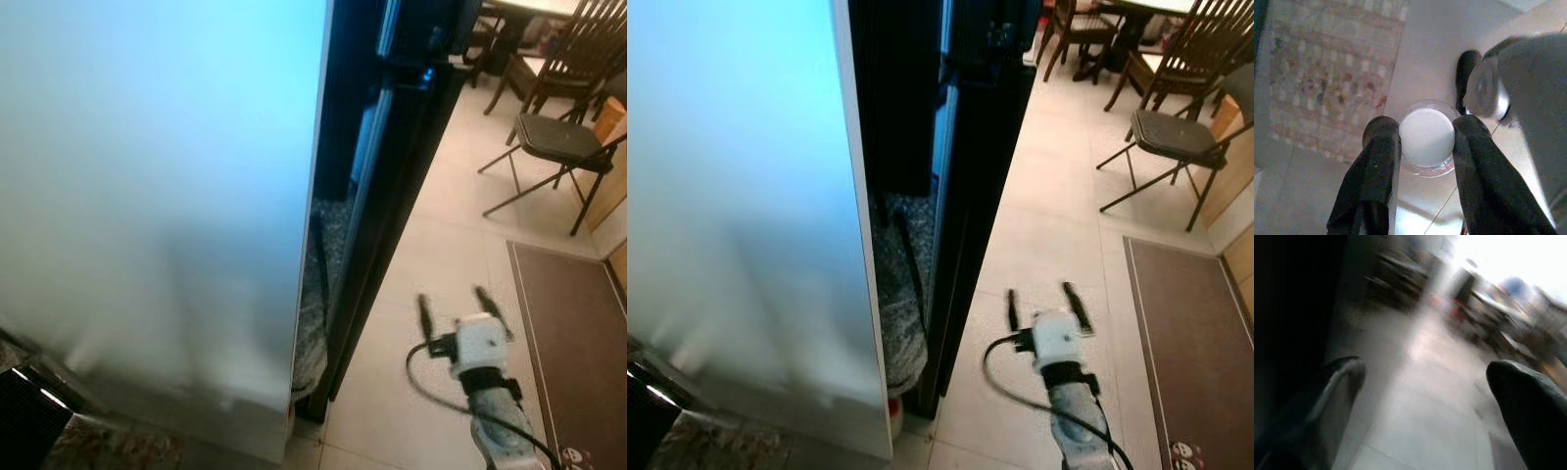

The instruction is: Restocking fridge

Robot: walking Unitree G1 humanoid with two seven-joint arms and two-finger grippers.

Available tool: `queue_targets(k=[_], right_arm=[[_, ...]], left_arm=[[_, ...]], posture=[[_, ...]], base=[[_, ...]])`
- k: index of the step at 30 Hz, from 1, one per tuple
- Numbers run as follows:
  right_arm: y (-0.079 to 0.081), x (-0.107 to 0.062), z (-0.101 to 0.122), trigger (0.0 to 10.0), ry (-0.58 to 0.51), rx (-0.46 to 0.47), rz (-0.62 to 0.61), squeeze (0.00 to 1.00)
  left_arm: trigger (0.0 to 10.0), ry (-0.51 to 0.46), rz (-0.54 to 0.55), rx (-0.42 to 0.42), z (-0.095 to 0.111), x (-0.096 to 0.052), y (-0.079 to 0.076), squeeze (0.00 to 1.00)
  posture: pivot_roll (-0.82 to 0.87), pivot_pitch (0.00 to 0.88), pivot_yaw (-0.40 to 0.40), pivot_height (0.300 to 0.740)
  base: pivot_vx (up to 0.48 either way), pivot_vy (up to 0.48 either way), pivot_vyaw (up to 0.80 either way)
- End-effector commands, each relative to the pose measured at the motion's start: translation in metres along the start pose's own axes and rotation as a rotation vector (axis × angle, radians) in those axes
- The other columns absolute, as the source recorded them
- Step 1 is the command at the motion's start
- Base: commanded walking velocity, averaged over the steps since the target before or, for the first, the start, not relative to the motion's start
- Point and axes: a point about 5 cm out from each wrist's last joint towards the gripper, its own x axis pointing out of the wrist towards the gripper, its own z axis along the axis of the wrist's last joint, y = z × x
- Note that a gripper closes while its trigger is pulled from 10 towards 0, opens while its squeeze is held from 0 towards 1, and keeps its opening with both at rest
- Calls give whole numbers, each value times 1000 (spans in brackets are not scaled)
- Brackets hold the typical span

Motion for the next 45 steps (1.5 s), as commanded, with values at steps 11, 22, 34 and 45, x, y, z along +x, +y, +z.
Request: queue_targets(k=[11,22,34,45], right_arm=[[34,4,47,10000,-41,103,300,0],[41,33,66,10000,-16,242,158,0],[79,29,73,10000,12,254,262,141],[56,40,73,10000,27,224,24,0]], left_arm=[[10000,10,19,31,-18,-4,6,0],[10000,18,41,-4,-25,-6,11,0],[10000,24,43,-2,-29,-7,12,0],[10000,27,47,-8,-31,-7,13,0]], posture=[[-10,0,-46,740],[48,0,-84,740],[46,0,-76,740],[56,0,-81,740]], base=[[0,0,0],[0,0,0],[0,0,0],[0,0,0]])
